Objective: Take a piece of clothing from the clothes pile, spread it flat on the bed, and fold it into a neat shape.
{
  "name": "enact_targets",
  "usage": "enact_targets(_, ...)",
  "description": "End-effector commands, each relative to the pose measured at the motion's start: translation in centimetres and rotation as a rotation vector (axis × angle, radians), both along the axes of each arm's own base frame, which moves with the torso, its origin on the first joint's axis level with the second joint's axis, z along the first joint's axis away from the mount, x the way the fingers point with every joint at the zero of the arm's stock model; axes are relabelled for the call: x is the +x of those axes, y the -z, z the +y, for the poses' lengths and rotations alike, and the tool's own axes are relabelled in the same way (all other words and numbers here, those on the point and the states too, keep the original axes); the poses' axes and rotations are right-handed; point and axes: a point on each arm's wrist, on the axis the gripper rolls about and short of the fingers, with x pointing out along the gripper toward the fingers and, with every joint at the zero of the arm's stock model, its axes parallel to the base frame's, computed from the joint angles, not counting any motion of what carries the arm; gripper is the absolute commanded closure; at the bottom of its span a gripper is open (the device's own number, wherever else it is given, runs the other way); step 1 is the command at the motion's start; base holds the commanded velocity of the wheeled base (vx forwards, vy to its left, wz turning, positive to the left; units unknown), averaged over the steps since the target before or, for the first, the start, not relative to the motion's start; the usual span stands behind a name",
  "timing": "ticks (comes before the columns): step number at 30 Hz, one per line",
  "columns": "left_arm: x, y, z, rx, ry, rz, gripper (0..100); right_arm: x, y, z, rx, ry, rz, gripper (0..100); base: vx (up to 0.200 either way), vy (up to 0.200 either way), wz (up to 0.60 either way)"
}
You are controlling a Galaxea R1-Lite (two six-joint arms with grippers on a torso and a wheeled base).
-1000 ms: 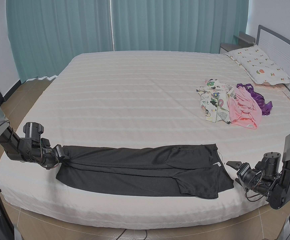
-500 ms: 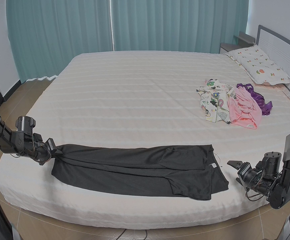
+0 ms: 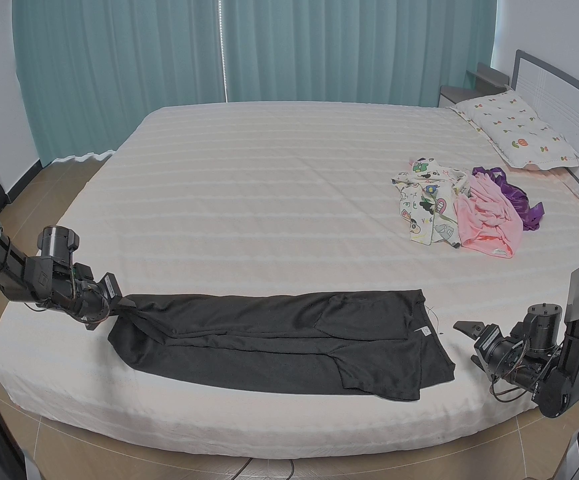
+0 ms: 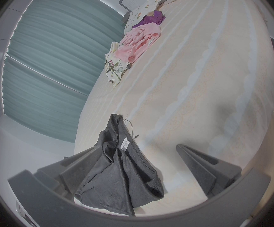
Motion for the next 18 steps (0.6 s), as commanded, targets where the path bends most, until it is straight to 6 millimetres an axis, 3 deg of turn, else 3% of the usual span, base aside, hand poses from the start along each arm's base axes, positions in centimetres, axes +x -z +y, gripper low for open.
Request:
enact_targets(1, -1.4, -1.5, -3.7, -0.026, 0.068, -0.003, 100, 0.0, -0.1, 0.0, 0.001, -0.001, -0.011, 0, 0.0, 0.0, 0.0)
enact_targets(9, -2.3, -3.3, -8.0, -0.079, 0.058, 0.014, 100, 0.0, -0.1, 0.0, 0.001, -0.001, -0.009, 0, 0.0, 0.0, 0.0)
enact_targets(18, -3.0, -3.7, -10.3, -0.101, 0.05, 0.036, 100, 0.1, -0.1, 0.1, 0.001, -0.002, -0.011, 0, 0.0, -0.2, 0.0)
